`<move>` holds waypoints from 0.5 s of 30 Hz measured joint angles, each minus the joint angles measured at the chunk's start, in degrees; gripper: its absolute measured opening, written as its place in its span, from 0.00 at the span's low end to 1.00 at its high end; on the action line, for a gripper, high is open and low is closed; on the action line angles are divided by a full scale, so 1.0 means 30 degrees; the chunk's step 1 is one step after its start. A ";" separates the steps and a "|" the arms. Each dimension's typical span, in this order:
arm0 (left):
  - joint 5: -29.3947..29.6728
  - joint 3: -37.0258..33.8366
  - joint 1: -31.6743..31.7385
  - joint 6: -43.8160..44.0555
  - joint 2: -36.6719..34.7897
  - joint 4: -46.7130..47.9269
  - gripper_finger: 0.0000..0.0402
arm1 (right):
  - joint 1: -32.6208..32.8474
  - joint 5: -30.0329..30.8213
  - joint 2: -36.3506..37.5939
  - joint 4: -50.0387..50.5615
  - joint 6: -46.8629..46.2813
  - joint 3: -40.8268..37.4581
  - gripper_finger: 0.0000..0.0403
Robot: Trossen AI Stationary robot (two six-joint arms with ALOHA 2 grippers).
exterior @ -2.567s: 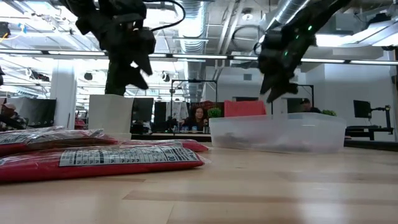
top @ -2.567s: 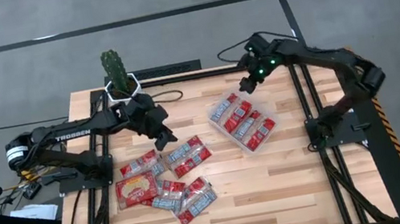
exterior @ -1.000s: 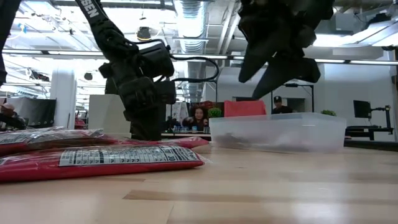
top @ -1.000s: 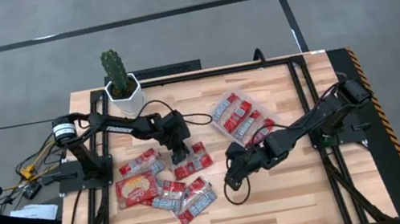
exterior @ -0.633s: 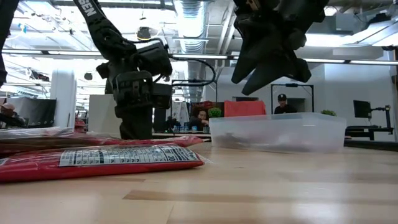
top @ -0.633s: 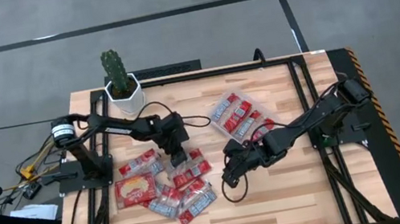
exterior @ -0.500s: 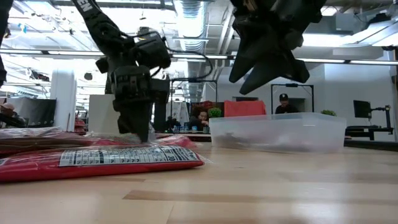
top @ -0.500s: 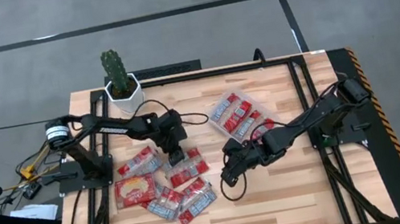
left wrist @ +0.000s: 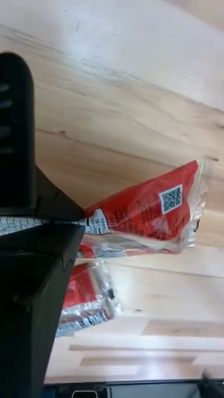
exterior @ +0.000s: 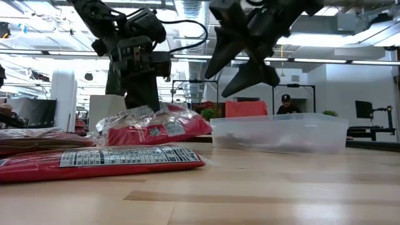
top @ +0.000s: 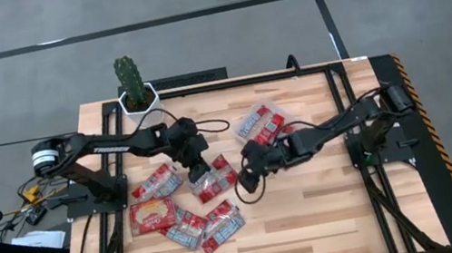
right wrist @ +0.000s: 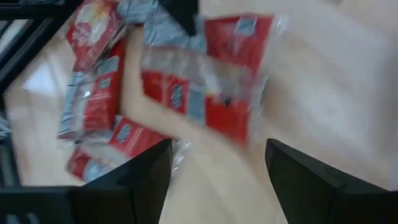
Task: Sort popcorn bags into baskets
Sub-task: Put the red popcorn bag into the transparent bin
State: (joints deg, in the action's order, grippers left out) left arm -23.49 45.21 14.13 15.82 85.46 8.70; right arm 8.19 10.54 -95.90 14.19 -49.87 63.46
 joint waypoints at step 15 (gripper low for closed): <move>0.0737 0.0029 -0.0006 0.0670 -0.2265 -0.0005 0.00 | -0.2803 -0.1964 0.0000 -0.1260 0.5249 0.0000 0.70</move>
State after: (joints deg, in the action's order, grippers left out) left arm -21.28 45.30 14.11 17.83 78.67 8.69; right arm -0.22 4.65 -95.90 10.41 -34.13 63.46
